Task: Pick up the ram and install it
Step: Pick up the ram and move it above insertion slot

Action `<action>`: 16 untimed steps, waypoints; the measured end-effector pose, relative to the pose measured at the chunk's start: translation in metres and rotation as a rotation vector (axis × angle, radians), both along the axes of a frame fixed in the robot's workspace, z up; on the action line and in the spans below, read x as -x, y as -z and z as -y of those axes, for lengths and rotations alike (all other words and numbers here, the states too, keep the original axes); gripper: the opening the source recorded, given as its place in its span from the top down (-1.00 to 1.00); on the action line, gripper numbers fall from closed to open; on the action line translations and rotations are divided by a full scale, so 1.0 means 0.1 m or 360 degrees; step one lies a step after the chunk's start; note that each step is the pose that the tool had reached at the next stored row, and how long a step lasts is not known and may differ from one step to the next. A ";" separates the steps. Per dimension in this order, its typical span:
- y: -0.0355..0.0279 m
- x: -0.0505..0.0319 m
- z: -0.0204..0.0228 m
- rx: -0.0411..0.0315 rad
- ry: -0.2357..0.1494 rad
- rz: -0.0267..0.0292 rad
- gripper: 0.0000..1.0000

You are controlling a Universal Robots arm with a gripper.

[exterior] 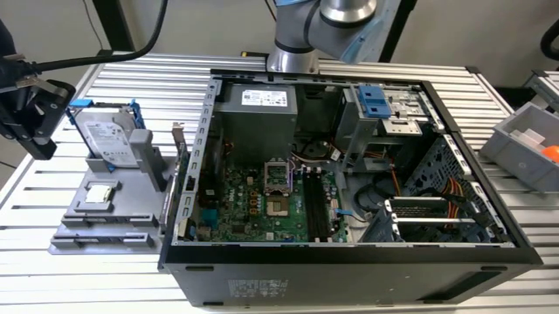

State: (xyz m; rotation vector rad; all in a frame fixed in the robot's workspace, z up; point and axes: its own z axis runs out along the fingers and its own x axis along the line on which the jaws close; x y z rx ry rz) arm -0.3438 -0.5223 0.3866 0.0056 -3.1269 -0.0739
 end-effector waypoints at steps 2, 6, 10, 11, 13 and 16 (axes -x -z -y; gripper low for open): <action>0.000 0.001 0.002 0.0000 0.0000 0.00025 1.00; 0.001 0.005 0.002 0.0000 0.0000 0.00080 1.00; 0.008 0.008 0.002 0.0000 0.0000 0.00079 1.00; 0.008 0.008 0.002 0.0000 0.0000 0.00079 1.00; 0.008 0.008 0.002 0.0000 0.0000 0.00079 1.00; 0.008 0.008 0.002 0.0000 0.0000 0.00079 1.00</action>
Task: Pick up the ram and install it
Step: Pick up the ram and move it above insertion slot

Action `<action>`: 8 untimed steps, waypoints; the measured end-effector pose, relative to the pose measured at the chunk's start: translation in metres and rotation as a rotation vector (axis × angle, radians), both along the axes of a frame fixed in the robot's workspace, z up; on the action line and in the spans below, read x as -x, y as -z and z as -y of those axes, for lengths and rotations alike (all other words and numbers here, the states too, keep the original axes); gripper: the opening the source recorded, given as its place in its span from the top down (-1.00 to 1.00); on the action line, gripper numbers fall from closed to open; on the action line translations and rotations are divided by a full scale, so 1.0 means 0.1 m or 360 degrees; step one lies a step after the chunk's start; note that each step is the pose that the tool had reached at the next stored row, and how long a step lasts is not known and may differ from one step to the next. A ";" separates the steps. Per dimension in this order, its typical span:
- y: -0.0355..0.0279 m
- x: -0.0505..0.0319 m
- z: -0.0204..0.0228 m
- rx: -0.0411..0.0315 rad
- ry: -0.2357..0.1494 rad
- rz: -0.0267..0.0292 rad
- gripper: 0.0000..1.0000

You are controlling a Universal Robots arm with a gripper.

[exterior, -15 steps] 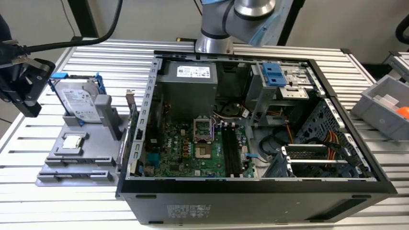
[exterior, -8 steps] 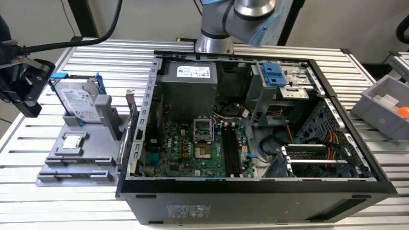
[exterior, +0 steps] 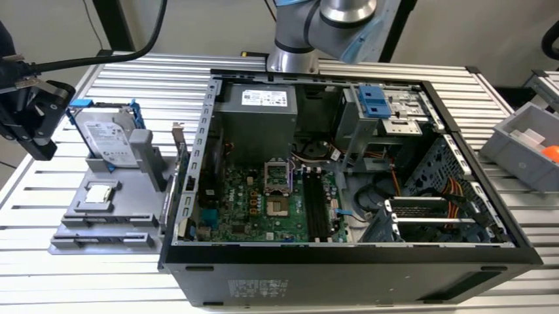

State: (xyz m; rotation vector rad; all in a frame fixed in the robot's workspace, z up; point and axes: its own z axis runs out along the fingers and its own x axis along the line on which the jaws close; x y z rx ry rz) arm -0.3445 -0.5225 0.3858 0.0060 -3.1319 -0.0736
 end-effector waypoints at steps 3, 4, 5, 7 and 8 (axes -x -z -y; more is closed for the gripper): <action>0.000 0.000 0.000 0.0000 -0.0006 0.00001 1.00; 0.000 0.000 0.000 0.0000 -0.0012 0.00001 1.00; 0.001 0.000 0.000 0.0000 -0.0020 0.00002 1.00; 0.001 0.001 0.000 0.0000 -0.0039 0.00001 1.00; 0.001 0.001 0.000 0.0000 -0.0050 0.00002 1.00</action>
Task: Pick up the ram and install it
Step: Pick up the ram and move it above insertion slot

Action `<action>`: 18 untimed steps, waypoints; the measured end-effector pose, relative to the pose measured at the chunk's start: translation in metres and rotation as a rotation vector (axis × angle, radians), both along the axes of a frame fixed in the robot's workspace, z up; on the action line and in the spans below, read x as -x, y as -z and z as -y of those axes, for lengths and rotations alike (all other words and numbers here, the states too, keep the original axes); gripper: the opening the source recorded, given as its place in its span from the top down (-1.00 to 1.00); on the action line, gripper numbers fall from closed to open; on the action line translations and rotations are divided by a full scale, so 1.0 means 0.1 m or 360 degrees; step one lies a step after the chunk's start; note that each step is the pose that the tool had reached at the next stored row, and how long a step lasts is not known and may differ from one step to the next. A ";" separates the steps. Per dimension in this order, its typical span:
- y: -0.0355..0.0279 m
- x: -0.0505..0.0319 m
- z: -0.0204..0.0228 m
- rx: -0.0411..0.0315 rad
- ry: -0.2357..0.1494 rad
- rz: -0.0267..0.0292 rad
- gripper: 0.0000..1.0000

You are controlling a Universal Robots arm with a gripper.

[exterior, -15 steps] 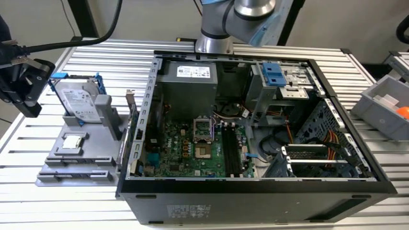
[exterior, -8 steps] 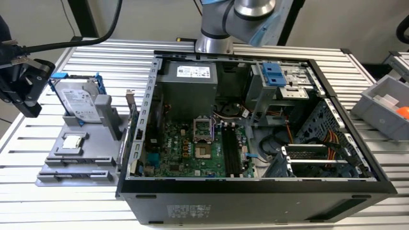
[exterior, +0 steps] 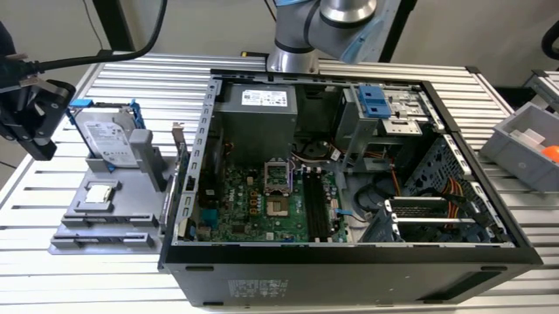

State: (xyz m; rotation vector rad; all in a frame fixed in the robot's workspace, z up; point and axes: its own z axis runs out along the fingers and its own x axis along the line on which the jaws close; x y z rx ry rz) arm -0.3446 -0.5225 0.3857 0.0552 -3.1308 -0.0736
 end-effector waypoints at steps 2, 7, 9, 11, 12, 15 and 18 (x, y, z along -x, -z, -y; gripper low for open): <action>-0.001 0.000 0.000 0.0000 -0.0025 -0.00002 1.00; 0.000 -0.002 -0.002 0.0001 -0.0083 -0.00001 1.00; -0.001 -0.001 -0.003 0.0001 -0.0108 -0.00001 1.00; -0.001 -0.001 -0.004 0.0001 -0.0128 -0.00001 1.00; -0.001 -0.001 -0.004 0.0002 -0.0138 -0.00001 1.00; -0.001 -0.001 -0.004 0.0002 -0.0170 -0.00002 1.00; -0.001 -0.001 -0.005 0.0004 -0.0200 -0.00003 1.00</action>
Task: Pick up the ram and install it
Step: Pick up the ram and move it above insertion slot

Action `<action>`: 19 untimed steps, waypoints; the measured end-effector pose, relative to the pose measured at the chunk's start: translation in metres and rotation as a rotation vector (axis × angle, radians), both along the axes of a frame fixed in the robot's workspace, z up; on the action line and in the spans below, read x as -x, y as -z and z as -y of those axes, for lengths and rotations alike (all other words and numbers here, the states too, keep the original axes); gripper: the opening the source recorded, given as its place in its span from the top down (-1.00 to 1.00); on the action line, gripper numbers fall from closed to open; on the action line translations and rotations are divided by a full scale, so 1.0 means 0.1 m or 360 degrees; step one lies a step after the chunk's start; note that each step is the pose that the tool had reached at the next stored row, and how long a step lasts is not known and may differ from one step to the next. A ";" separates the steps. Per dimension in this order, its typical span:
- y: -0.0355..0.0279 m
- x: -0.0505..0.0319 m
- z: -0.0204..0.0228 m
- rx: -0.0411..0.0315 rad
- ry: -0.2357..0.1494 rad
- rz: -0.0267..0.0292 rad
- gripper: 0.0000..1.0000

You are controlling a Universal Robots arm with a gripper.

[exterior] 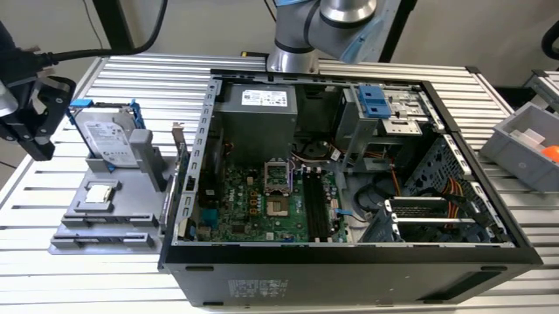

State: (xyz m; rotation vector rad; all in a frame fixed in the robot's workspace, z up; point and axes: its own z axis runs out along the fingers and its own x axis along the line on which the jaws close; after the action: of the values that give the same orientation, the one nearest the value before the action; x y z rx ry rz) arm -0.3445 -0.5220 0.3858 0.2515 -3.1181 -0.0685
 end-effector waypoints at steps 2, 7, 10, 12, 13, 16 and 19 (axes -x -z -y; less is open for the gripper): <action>0.000 0.000 0.000 0.0001 -0.0022 0.00000 1.00; 0.000 0.000 -0.001 0.0002 -0.0080 0.00001 1.00; 0.000 0.000 -0.001 0.0002 -0.0120 0.00001 1.00; 0.000 0.000 -0.001 0.0003 -0.0149 0.00000 1.00; 0.000 0.000 -0.001 0.0003 -0.0163 0.00002 1.00; 0.000 0.000 -0.001 0.0003 -0.0208 0.00007 1.00; 0.000 0.000 -0.001 0.0003 -0.0250 0.00029 1.00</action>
State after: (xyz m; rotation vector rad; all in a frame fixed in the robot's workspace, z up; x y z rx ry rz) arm -0.3445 -0.5219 0.3857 0.4947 -3.0872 -0.0637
